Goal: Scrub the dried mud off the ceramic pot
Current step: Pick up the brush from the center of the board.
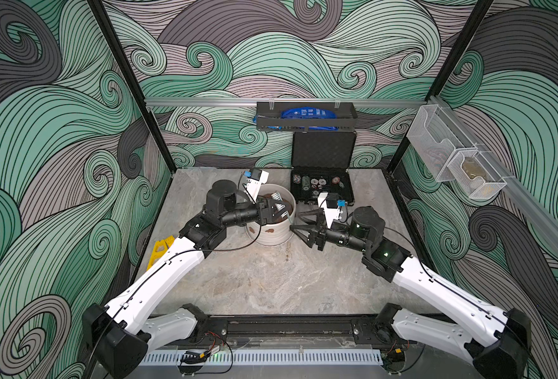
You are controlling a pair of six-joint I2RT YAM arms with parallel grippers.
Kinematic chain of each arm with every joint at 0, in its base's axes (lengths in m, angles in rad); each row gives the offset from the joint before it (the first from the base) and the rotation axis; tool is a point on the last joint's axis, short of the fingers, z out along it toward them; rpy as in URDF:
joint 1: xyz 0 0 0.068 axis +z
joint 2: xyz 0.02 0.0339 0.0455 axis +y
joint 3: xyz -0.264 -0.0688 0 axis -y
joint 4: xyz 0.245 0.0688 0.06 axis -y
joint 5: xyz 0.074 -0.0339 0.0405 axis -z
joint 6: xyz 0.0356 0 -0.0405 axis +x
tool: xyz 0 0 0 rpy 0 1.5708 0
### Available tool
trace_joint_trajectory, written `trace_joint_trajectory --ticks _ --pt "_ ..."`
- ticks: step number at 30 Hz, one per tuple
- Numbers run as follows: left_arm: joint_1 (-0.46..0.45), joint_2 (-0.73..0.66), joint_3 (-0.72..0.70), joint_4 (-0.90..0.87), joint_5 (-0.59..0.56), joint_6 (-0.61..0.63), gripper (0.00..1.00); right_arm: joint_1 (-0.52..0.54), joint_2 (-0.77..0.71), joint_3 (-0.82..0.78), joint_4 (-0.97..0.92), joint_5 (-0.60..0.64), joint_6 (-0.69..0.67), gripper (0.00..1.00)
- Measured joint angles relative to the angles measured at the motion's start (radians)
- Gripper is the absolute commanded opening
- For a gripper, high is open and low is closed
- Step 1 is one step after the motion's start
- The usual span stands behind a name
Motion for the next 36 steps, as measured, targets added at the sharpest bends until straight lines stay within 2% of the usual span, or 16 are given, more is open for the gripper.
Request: trace_joint_trajectory --ticks 11,18,23,34,36 --pt "0.015 0.000 0.006 0.093 0.161 0.061 0.25 -0.032 0.019 -0.017 0.089 -0.235 0.082 0.55" --pt "0.015 0.002 0.006 0.125 0.241 0.084 0.25 -0.034 0.048 -0.022 0.151 -0.331 0.117 0.51" --pt "0.016 0.006 0.006 0.126 0.267 0.088 0.26 -0.034 0.054 -0.030 0.165 -0.356 0.134 0.47" --pt "0.017 0.009 0.006 0.123 0.281 0.088 0.29 -0.034 0.076 -0.029 0.175 -0.348 0.145 0.26" --pt "0.017 0.009 0.006 0.123 0.280 0.089 0.31 -0.036 0.076 -0.029 0.176 -0.343 0.151 0.19"
